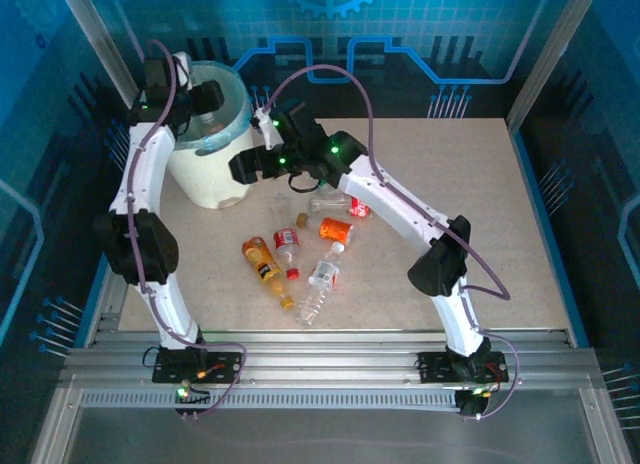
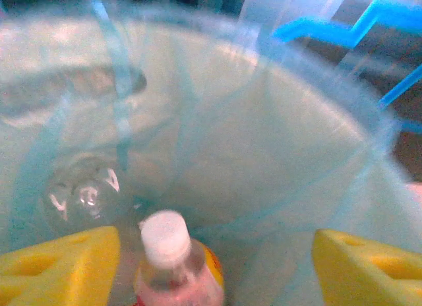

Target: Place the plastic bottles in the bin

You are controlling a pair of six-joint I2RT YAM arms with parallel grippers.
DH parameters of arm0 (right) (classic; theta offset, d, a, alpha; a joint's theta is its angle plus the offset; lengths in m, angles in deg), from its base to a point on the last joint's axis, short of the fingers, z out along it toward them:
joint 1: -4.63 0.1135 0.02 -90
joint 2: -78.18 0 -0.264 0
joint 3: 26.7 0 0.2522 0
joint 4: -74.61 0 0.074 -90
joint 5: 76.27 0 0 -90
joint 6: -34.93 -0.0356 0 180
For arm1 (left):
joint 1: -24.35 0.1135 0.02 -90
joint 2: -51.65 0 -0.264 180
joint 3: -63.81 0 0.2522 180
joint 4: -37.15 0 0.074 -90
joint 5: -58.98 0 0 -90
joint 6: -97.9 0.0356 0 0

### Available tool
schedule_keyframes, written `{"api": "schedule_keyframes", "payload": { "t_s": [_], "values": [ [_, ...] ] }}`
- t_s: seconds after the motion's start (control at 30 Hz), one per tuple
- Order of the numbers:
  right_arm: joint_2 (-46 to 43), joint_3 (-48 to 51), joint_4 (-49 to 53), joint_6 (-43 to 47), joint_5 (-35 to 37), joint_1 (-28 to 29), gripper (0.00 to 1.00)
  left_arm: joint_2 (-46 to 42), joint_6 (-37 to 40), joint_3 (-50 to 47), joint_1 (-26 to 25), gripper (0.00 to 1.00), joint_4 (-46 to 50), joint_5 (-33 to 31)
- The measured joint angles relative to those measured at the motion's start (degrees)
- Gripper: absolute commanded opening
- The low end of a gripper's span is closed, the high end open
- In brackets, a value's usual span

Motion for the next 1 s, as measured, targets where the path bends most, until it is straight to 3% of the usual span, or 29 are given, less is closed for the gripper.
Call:
{"api": "schedule_keyframes", "payload": {
  "t_s": [0.2, 0.37, 0.6, 0.83, 1.0],
  "values": [
    [-5.6, 3.0, 0.7, 1.0, 0.5, 0.0, 0.91, -10.8, -1.0, 0.0, 0.0, 0.80, -0.2, -0.1],
    [-14.2, 12.5, 0.3, 3.2, 2.3, -0.3, 0.91, -23.5, -0.8, -7.7, -2.6, 0.79, -3.3, -0.7],
    [-28.8, 37.5, -3.0, 6.9, 7.5, -1.6, 0.91, -43.3, 4.5, -30.4, -18.0, 0.80, -8.8, -1.0],
    [-36.9, 59.5, -5.0, 21.0, 3.6, -4.2, 0.94, -58.7, 11.3, -52.2, -28.3, 0.84, -10.2, 11.0],
    [-43.4, 69.4, -6.3, 30.5, 1.5, 0.1, 0.95, -63.5, 12.6, -59.2, -32.6, 0.84, -6.9, 15.9]
  ]
}}
